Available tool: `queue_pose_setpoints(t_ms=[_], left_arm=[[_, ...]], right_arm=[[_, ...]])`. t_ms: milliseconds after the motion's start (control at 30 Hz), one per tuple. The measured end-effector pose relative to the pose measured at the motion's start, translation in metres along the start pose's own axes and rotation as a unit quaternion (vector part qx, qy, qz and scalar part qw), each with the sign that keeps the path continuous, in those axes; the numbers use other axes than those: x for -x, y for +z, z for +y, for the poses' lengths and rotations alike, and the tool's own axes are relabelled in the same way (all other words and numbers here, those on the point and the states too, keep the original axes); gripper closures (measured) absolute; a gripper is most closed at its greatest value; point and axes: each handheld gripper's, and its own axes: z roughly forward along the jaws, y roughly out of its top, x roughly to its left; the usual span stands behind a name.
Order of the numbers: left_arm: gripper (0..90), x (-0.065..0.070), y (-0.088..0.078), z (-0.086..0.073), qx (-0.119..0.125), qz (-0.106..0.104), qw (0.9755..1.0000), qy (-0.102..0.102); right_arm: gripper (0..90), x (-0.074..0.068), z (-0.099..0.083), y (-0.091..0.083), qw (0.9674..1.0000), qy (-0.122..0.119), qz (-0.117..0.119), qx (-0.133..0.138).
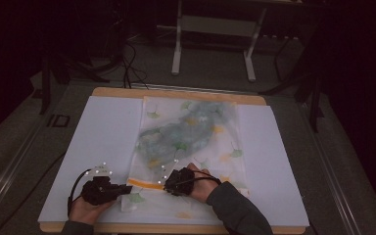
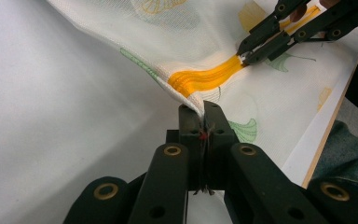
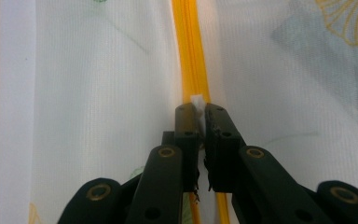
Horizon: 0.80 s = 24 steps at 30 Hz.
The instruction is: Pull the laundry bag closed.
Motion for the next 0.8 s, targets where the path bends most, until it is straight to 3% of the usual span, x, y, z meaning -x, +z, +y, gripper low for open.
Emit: queue_pose_setpoints(t_ms=[800], left_arm=[[88.5, 0.000, -0.001, 0.000, 0.001, -0.001, 1.0000, -0.001]], right_arm=[[84.6, 0.002, -0.011, -0.008, 0.9999, 0.005, -0.002, -0.015]])
